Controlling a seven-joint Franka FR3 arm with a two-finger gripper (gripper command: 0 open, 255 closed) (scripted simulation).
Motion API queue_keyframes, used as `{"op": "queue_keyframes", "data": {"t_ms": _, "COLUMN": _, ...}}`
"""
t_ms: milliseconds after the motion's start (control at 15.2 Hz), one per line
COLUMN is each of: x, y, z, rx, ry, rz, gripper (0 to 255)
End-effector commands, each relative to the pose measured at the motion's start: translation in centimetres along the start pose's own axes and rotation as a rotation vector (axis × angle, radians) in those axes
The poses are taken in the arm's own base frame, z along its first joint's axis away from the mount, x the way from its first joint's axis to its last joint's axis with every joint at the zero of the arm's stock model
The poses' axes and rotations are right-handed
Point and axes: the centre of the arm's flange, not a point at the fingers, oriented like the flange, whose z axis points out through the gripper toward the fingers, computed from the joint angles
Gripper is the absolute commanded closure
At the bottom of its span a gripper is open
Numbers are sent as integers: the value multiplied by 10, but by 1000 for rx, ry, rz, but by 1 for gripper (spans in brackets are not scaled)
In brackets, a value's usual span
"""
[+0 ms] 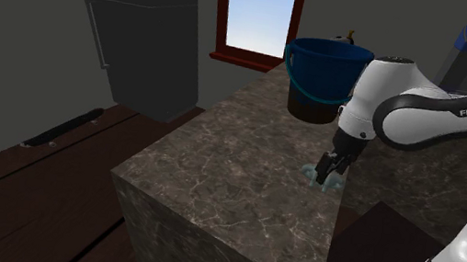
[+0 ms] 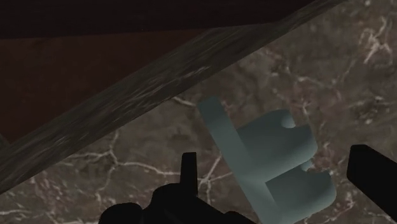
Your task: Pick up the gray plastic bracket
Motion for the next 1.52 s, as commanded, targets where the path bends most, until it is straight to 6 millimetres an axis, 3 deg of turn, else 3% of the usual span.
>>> {"op": "queue_keyframes", "data": {"t_ms": 0, "x": 0, "y": 1, "z": 11, "rx": 0, "ry": 1, "rz": 0, "gripper": 0}}
{"op": "queue_keyframes", "data": {"t_ms": 132, "x": 0, "y": 1, "z": 14, "rx": 0, "ry": 1, "rz": 0, "gripper": 0}}
{"op": "queue_keyframes", "data": {"t_ms": 198, "x": -1, "y": 2, "z": 13, "rx": 0, "ry": 1, "rz": 0, "gripper": 255}}
{"op": "queue_keyframes", "data": {"t_ms": 792, "x": 0, "y": 1, "z": 14, "rx": 0, "ry": 1, "rz": 0, "gripper": 255}}
{"op": "queue_keyframes", "data": {"t_ms": 1452, "x": 2, "y": -2, "z": -39, "rx": 0, "ry": 1, "rz": 0, "gripper": 255}}
